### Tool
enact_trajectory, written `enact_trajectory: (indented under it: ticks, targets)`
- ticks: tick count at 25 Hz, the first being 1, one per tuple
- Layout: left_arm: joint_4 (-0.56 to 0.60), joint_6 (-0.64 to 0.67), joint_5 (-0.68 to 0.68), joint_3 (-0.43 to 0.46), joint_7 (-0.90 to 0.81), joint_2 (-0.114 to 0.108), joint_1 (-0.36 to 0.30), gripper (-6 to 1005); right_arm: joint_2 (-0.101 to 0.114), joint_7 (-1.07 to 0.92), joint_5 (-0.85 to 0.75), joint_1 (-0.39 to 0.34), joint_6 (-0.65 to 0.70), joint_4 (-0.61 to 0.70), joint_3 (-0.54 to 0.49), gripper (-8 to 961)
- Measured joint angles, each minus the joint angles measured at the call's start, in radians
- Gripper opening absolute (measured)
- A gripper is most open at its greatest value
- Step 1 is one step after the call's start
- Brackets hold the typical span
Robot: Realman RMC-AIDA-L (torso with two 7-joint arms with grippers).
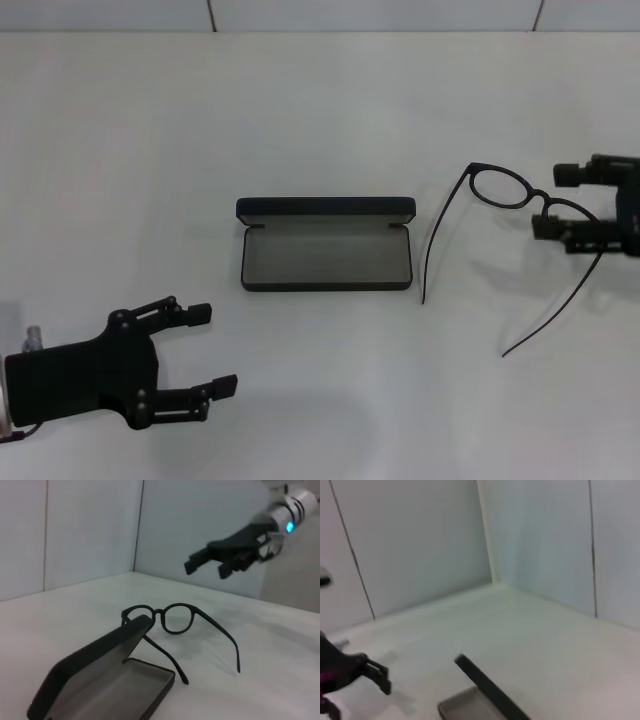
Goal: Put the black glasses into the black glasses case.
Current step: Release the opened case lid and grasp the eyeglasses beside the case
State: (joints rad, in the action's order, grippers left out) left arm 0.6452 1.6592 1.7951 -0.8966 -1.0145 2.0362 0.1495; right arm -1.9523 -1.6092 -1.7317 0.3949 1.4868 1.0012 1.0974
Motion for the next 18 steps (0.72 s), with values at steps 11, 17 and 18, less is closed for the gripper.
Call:
enact_trajectory:
  ticks: [11, 17, 18]
  targets:
    - [-0.003, -0.008, 0.002, 0.003, 0.027, 0.018, 0.011, 888, 0.014, -0.507, -0.541, 0.31, 0.086, 0.153, 0.001, 781]
    - [-0.004, -0.008, 0.001, 0.004, 0.032, 0.018, 0.019, 888, -0.009, -0.591, -0.76, 0.436, 0.097, 0.084, 0.003, 781]
    - [-0.003, -0.008, 0.002, 0.004, 0.032, 0.018, 0.02, 887, -0.015, -0.59, -0.777, 0.442, 0.089, 0.072, 0.004, 781]
